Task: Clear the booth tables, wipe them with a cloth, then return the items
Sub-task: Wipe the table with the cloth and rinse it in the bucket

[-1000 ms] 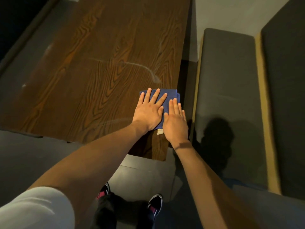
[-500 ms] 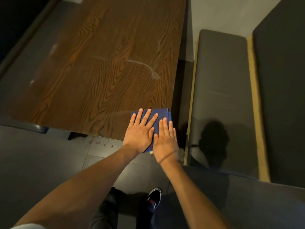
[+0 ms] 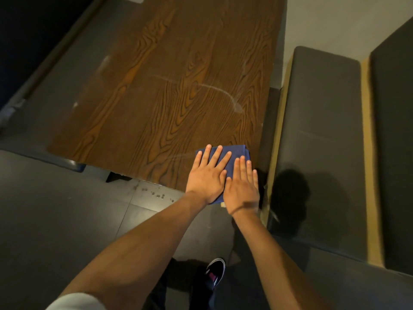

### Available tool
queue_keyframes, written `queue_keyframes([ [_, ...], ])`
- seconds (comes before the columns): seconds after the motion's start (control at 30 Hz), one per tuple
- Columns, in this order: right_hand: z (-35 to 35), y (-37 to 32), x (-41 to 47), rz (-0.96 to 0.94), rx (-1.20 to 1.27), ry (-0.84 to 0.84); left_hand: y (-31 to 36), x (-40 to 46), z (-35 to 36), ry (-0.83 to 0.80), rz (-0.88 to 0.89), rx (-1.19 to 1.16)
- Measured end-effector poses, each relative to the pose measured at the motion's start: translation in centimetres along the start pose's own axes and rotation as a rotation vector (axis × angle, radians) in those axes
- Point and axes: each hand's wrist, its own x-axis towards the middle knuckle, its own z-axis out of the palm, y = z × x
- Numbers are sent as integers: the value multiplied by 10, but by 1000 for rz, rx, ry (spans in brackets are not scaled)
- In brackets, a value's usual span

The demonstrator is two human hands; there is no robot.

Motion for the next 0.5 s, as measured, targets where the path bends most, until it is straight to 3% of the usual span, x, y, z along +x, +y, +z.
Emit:
queue_keyframes([
  [0.17,3,-29,34,-30,34,146,-38,22,-10,24,0,-2],
  [0.5,6,-154,47,-212,54,136,-164,-11,-20,48,-162,-42],
])
